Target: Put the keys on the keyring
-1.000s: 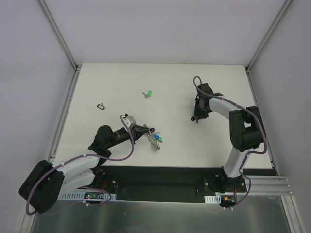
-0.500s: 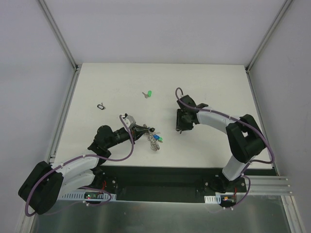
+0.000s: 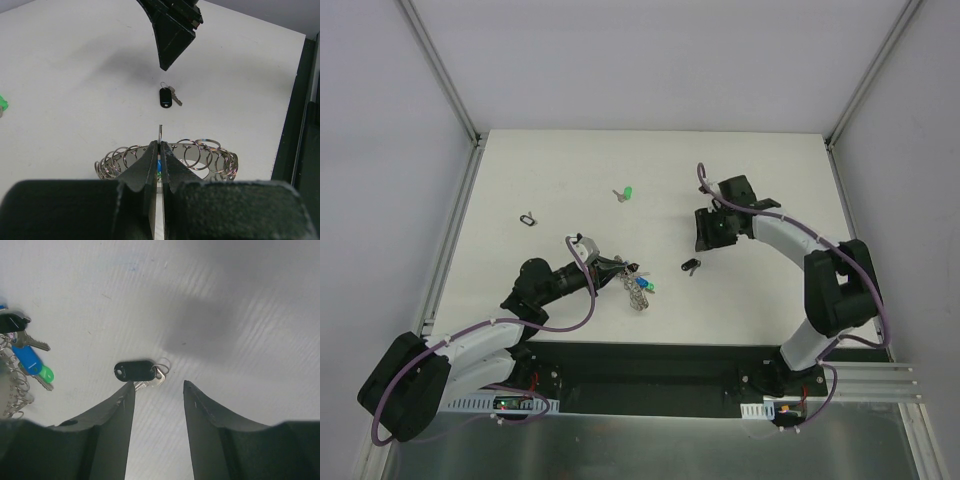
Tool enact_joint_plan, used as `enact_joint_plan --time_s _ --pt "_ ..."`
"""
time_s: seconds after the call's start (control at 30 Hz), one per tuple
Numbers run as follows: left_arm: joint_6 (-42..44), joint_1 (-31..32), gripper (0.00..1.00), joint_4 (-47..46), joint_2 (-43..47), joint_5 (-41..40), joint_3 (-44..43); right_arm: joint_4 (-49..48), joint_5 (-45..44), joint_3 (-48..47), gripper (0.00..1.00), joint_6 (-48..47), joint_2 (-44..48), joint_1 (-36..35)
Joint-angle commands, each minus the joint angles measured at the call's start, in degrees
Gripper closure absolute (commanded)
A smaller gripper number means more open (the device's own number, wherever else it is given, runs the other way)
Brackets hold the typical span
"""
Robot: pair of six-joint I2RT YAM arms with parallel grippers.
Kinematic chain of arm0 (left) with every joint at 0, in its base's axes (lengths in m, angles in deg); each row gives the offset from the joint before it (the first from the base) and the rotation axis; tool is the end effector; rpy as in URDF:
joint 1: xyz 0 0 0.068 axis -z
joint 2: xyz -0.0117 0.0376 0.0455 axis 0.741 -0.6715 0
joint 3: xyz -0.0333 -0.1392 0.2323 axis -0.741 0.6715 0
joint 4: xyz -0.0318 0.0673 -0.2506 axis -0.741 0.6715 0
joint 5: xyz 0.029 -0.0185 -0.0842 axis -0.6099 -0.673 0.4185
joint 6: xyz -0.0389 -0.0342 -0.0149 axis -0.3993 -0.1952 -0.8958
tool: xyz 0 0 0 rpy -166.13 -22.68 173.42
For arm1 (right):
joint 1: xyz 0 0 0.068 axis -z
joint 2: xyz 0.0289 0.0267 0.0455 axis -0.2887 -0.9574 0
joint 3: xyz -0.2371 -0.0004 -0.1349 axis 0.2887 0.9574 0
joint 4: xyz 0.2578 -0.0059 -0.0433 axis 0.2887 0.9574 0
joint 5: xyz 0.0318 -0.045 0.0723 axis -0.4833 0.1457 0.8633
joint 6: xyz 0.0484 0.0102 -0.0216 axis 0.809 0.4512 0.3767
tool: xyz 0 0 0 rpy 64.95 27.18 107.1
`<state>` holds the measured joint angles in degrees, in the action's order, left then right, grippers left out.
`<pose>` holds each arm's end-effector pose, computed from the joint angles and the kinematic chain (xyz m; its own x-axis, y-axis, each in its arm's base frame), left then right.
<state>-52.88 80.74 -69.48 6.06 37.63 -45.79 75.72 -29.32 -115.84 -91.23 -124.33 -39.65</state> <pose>0.1504 -0.1174 0.2109 0.0450 -0.0907 -0.9949 0.8767 0.4809 -0.0042 0.3103 0.1392 0.2095 -0.6523 -0.4503 -0.6098 -0.6124 0.7871 0.0738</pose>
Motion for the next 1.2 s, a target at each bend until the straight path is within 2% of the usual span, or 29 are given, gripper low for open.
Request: enact_joint_plan --time_s 0.0,0.4,0.63,0.9,1.0,1.1,1.17 --pt "1.0 0.0 1.00 -2.9 0.4 0.6 -1.5 -0.4 12.4 -3.3 0.54 -8.1 -4.4 3.7" --pt "1.1 0.0 1.00 -2.7 0.6 1.0 -1.5 -2.0 21.3 -5.0 0.53 -6.8 -12.1 5.6" --pt "1.0 0.0 1.00 -2.6 0.7 1.3 -1.7 -1.6 22.6 -1.7 0.55 -6.8 -9.2 5.6" --pt "0.6 0.0 1.00 -2.5 0.5 1.8 -1.8 -1.6 22.4 2.1 0.63 -6.9 -6.2 5.5" --pt "0.5 0.0 1.00 -2.6 0.4 1.7 -1.8 -2.1 19.4 2.5 0.63 -6.0 -4.5 4.3" --pt "0.5 0.0 1.00 -2.6 0.4 1.7 -1.9 -1.6 11.0 2.1 0.61 -4.0 -1.3 0.8" --pt "0.5 -0.1 1.00 -2.5 0.2 1.6 -1.9 -1.5 1.3 2.0 0.60 -0.5 0.5 -2.2"
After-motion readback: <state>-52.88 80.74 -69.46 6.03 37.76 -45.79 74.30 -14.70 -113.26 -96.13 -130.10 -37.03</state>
